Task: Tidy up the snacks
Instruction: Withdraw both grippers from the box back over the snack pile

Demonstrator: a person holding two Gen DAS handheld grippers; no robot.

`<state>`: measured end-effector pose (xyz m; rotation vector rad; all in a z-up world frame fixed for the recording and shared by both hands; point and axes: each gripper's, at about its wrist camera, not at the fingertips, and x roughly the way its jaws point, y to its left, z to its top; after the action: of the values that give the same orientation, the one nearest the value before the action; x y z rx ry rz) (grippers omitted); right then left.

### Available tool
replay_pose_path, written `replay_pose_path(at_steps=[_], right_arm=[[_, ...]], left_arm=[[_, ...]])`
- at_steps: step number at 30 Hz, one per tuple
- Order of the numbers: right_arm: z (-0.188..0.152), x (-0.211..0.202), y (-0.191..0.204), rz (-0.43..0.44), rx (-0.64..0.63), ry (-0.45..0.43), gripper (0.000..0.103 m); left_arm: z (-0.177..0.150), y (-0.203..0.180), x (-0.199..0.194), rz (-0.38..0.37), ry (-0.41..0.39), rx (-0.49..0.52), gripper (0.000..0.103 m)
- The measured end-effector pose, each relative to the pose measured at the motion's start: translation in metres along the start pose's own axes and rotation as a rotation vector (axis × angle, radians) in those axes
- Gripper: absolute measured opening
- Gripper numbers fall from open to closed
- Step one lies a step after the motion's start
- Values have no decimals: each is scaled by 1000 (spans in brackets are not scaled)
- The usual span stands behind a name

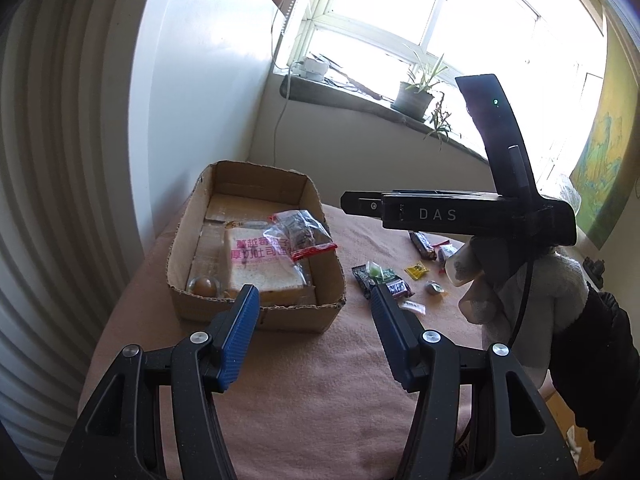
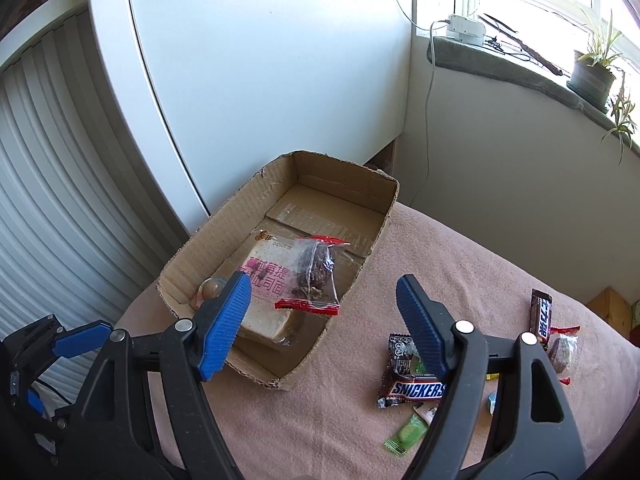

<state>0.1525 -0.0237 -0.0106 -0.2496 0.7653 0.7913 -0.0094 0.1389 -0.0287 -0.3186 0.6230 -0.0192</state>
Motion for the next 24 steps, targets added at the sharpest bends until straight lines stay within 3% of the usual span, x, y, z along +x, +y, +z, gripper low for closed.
replay_pose_path(at_steps=[16,18,24], right_arm=[[-39,-20,-55,-81,103,22,81],[-49,-26,-64,-108,117,22,87],[-84,-52,-109,-205,201,28,88]], left_arm=[[-9,-45,43,-95,99,84,57],[-10,-53,52,-121,115,101,58],[-17,-72,81,-199,178,126,58]])
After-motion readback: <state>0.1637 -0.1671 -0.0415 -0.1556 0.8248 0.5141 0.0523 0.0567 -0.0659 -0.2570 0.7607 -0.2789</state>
